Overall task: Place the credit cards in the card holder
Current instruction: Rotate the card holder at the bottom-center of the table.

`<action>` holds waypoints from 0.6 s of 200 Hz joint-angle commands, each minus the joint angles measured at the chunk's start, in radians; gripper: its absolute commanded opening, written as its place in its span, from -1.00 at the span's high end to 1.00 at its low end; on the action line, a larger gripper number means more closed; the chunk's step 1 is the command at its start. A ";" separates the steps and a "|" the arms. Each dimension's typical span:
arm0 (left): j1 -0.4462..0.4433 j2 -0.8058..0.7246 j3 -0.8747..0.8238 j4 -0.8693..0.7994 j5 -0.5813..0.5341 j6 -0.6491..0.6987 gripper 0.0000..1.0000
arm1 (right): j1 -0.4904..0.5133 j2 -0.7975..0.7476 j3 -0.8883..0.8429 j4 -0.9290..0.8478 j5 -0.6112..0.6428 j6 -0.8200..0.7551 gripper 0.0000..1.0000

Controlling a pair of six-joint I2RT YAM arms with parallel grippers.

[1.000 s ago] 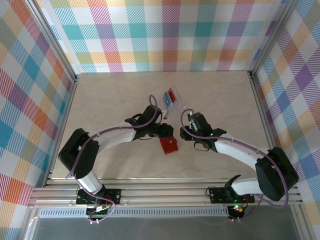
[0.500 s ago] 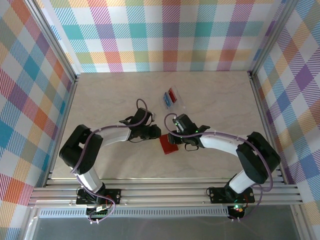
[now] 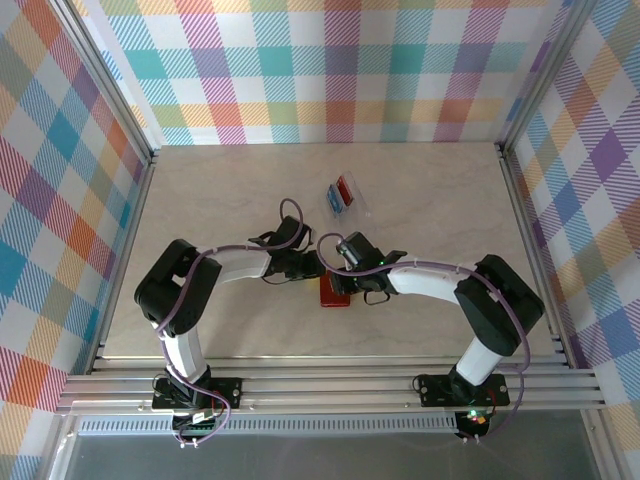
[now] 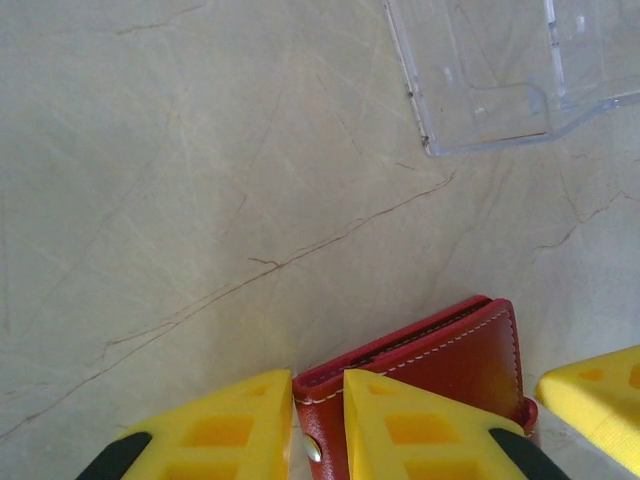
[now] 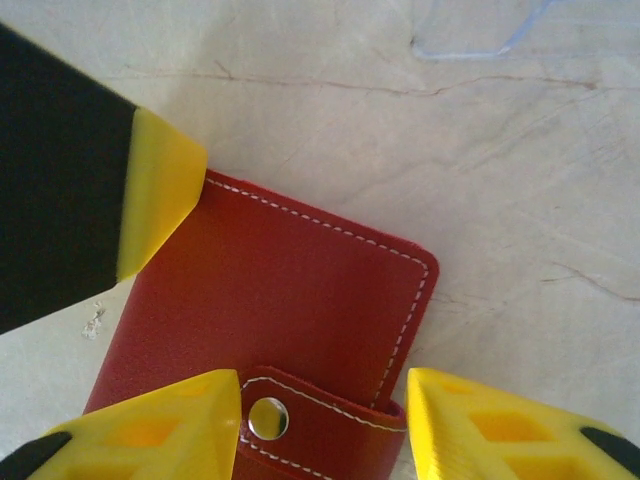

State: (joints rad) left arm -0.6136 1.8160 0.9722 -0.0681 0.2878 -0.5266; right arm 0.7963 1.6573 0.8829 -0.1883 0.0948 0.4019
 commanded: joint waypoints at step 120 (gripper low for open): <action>-0.064 -0.051 -0.110 -0.002 -0.165 -0.046 0.62 | 0.093 0.013 0.066 -0.054 0.077 -0.003 0.01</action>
State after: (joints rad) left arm -0.6628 1.7763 0.9054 0.0032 0.1619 -0.5549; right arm 0.8749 1.6672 0.9249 -0.2176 0.1417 0.4023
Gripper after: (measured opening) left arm 0.193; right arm 0.500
